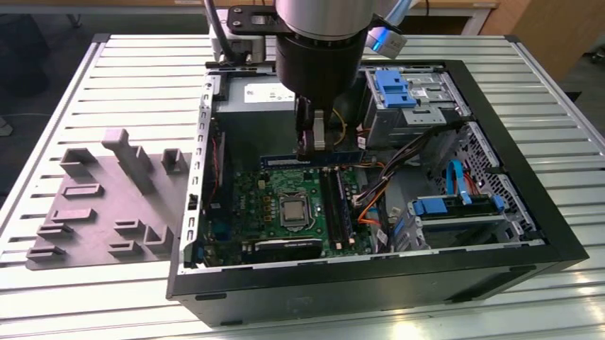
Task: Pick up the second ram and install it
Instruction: 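Insert the second ram into the second slot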
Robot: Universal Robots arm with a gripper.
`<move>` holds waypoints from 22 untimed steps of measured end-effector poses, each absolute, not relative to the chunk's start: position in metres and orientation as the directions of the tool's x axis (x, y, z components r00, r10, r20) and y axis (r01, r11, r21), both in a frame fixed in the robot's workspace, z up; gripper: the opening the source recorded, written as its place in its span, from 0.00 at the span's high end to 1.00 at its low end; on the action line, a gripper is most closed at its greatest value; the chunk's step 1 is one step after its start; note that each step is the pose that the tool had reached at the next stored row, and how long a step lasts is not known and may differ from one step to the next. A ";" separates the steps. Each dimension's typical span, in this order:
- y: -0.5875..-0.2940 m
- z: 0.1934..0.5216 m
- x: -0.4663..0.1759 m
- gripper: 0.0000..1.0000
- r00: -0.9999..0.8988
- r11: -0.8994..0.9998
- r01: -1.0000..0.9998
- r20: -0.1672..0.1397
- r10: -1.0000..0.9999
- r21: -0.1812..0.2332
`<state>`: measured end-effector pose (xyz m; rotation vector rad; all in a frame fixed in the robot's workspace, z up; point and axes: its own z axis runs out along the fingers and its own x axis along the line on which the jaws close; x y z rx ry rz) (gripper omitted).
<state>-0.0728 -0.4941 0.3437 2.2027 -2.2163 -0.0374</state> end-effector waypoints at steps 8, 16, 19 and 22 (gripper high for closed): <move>-0.494 0.344 -0.073 0.89 -0.006 0.006 -1.000 -0.005 -1.000 0.029; -0.494 0.343 -0.073 0.89 -0.057 0.057 -0.998 -0.005 -0.998 0.029; -0.494 0.343 -0.073 0.89 -0.084 0.084 -0.996 -0.005 -0.996 0.029; -0.494 0.343 -0.073 0.89 -0.115 0.115 -0.993 -0.005 -0.993 0.029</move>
